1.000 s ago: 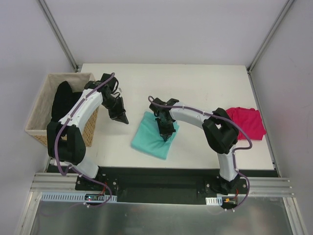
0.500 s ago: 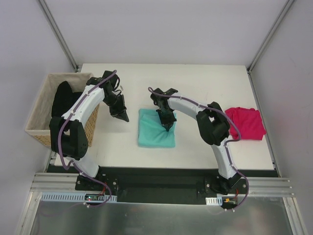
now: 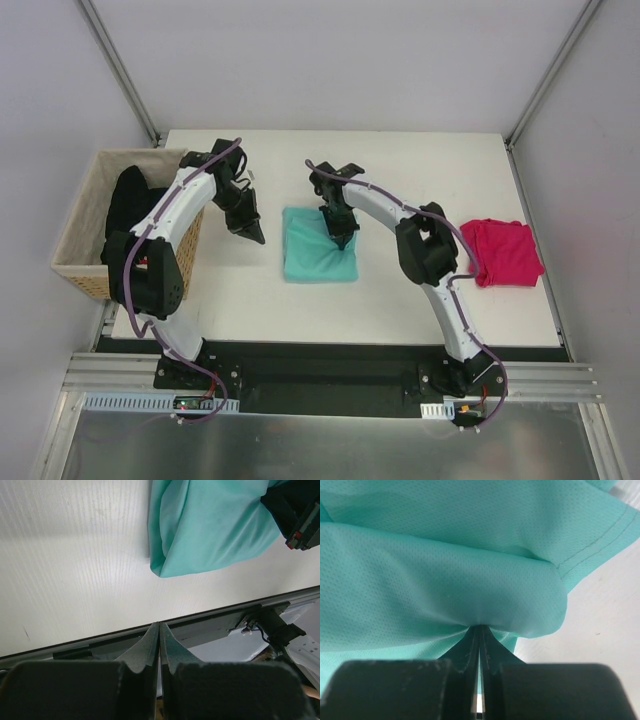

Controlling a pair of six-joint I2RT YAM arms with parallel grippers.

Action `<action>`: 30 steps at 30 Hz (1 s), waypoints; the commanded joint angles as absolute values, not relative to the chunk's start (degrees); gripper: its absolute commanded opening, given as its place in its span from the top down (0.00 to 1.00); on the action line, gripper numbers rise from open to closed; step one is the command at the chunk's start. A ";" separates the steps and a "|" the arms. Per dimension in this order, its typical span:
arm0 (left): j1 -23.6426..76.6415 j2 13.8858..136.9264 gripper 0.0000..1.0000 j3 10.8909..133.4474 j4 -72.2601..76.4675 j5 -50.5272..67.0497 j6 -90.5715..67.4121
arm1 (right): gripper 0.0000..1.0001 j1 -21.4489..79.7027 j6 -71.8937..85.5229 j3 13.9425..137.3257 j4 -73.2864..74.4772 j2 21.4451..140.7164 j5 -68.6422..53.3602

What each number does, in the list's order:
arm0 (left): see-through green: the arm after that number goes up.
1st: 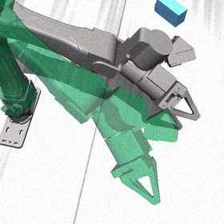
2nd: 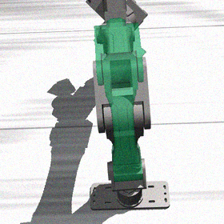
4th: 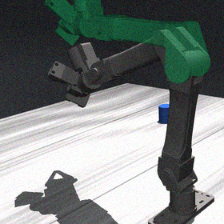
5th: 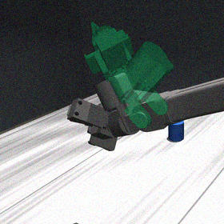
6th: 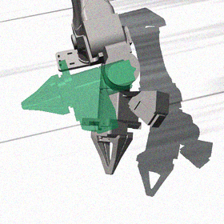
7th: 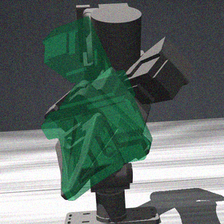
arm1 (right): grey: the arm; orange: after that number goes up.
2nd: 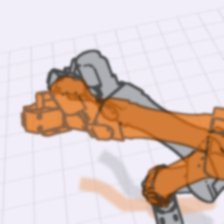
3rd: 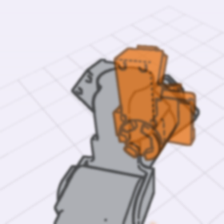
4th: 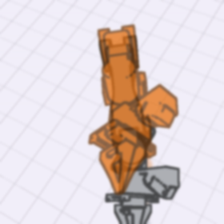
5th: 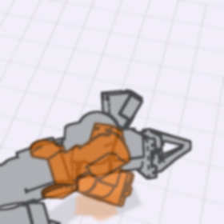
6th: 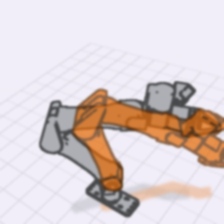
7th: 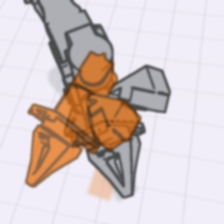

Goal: Fold and stack the t-shirts
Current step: Smooth out wrinkles on the folded tshirt

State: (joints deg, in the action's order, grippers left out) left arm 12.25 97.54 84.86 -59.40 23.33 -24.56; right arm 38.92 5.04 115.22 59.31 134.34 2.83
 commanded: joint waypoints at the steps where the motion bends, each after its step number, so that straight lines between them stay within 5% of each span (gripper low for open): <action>1: 11.60 98.52 1.00 88.32 -61.00 23.47 -23.47 | 0.89 38.58 4.31 117.86 61.26 134.31 5.19; 5: 11.60 101.50 1.00 91.84 -60.65 25.04 -23.47 | 0.68 38.76 4.83 116.37 61.35 127.99 6.85; 18: 13.80 116.71 1.00 111.17 -60.99 33.22 -21.71 | 0.71 38.67 6.50 122.61 64.95 121.20 14.76; 30: 19.25 121.29 1.00 109.52 -61.44 34.19 -21.36 | 0.71 35.51 7.74 121.20 66.18 119.97 17.49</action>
